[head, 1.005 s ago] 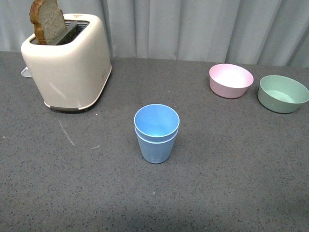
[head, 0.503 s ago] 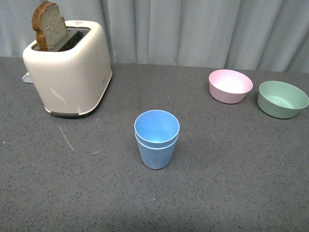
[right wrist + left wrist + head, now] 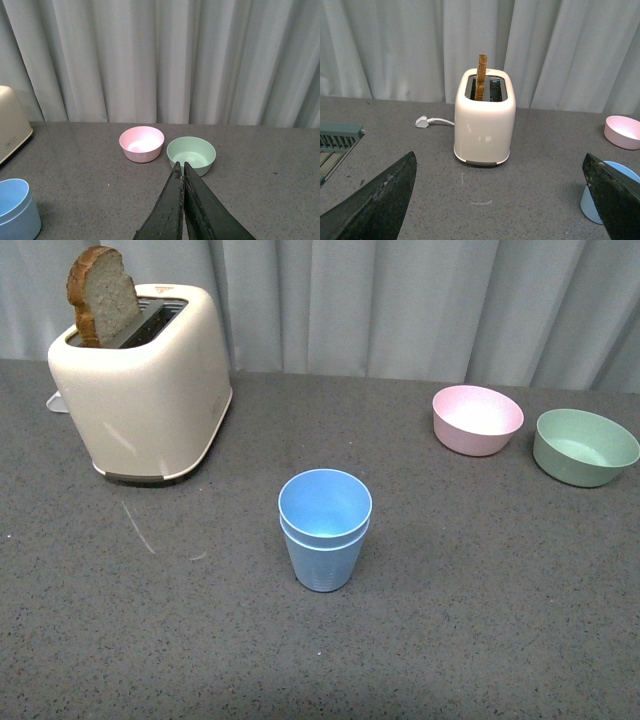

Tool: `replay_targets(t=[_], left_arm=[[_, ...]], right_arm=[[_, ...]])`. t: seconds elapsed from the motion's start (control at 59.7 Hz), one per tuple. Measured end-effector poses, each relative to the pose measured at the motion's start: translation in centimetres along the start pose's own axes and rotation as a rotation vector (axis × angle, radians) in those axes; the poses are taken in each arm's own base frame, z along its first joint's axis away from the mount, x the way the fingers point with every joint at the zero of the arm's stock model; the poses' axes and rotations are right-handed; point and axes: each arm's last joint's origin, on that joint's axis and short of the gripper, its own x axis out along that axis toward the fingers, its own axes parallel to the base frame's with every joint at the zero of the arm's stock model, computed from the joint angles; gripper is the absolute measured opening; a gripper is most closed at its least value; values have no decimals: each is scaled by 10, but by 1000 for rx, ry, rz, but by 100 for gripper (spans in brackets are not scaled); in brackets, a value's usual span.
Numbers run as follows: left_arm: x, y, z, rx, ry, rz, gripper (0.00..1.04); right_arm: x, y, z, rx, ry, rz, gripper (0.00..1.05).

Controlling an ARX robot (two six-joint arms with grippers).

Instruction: Stack blue cups with both arms

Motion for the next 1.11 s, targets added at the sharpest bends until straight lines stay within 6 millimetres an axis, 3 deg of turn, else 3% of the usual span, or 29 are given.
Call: replay_targets(t=[0.704, 1.039, 1.106], left_arm=[[0, 0, 0, 0, 0, 0, 98], [0, 0, 0, 0, 0, 0, 98], [0, 0, 0, 0, 0, 0, 98]], right_arm=[[-16, 0, -3, -2, 6, 3, 1], [-16, 0, -3, -2, 6, 3, 57], [-16, 0, -3, -2, 6, 3, 72]])
